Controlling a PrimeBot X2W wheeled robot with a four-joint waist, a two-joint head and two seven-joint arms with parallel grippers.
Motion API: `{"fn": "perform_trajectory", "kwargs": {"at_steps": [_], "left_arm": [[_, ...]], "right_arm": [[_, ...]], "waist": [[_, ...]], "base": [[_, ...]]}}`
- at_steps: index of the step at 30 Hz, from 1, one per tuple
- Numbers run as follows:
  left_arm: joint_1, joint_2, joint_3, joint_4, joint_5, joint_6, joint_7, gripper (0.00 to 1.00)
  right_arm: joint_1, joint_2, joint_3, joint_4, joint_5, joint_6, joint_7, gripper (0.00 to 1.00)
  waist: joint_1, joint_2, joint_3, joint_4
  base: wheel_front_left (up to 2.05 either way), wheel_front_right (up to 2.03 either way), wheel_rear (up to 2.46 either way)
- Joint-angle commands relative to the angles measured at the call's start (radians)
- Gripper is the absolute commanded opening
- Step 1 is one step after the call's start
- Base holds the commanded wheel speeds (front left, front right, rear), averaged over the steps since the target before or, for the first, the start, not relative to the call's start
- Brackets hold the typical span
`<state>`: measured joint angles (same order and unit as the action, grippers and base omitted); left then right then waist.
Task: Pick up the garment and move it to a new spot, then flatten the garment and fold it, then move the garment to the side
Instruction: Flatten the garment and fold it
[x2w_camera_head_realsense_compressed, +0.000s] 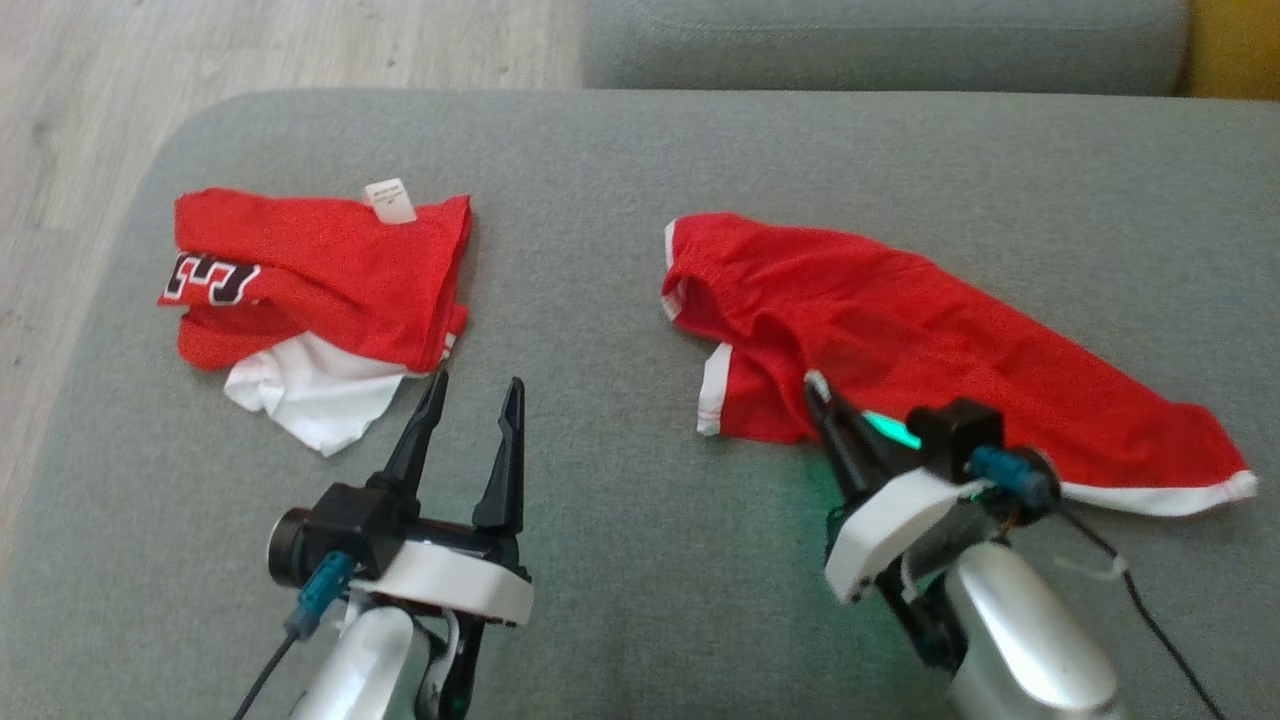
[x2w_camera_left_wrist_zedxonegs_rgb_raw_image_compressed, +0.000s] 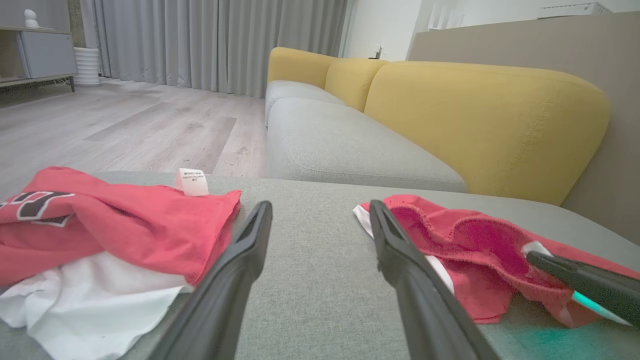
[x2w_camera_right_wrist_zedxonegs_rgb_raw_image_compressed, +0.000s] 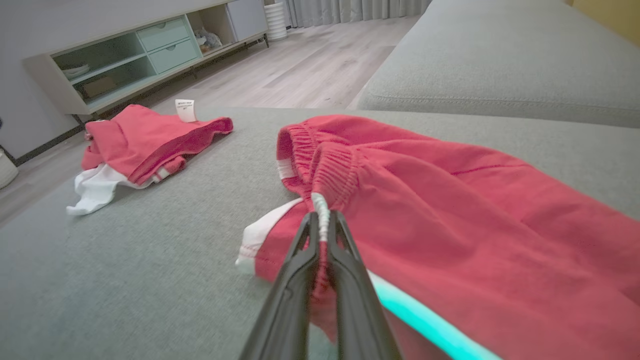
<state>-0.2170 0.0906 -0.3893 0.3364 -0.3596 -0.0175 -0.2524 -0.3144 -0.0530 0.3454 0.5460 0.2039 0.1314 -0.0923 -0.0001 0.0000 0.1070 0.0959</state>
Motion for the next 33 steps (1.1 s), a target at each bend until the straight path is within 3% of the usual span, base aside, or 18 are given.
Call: {"fn": "perform_trajectory", "kwargs": {"at_steps": [1, 12, 13, 14, 22, 26, 33], "left_arm": [[-0.014, 0.013, 0.035, -0.032, 0.01, 0.003, -0.009, 1.0], [-0.004, 0.017, 0.024, -0.034, 0.013, 0.004, -0.009, 1.0], [-0.003, 0.017, 0.024, -0.034, 0.013, 0.004, -0.009, 1.0], [-0.003, 0.019, 0.023, -0.035, 0.013, 0.005, -0.009, 1.0], [-0.006, 0.023, 0.019, -0.045, 0.012, 0.006, -0.009, 1.0], [-0.007, 0.024, 0.014, -0.051, 0.014, 0.003, -0.009, 1.0], [-0.011, 0.018, -0.009, -0.046, 0.02, -0.012, -0.009, 1.0]], "right_arm": [[0.011, 0.003, 0.049, -0.072, 0.022, -0.001, 0.014, 0.0], [0.095, 0.003, 0.13, -0.183, 0.05, -0.001, 0.069, 0.0], [0.094, 0.003, 0.131, -0.183, 0.039, -0.001, 0.067, 0.63], [0.093, 0.003, 0.128, -0.185, 0.032, -0.001, 0.063, 1.0], [0.1, 0.003, 0.023, -0.208, 0.03, -0.001, -0.016, 1.0], [0.124, 0.003, -0.098, -0.227, 0.014, -0.001, -0.075, 1.0], [0.197, 0.003, -0.35, -0.253, -0.109, -0.001, -0.121, 1.0]], "waist": [[0.0001, 0.0, -0.018, -0.018], [0.0001, 0.0, -0.033, -0.019], [0.0001, 0.0, -0.032, -0.02], [0.0001, 0.0, -0.03, -0.021], [0.0001, 0.0, -0.023, -0.055], [0.0001, 0.0, -0.022, -0.086], [0.0001, 0.0, -0.009, -0.134]], "base": [[0.0, 0.0, 0.0], [0.0, 0.0, 0.0], [0.0, 0.0, 0.0], [0.0, 0.0, 0.0], [0.0, 0.0, 0.0], [0.0, 0.0, 0.0], [0.0, 0.0, 0.0]]}}
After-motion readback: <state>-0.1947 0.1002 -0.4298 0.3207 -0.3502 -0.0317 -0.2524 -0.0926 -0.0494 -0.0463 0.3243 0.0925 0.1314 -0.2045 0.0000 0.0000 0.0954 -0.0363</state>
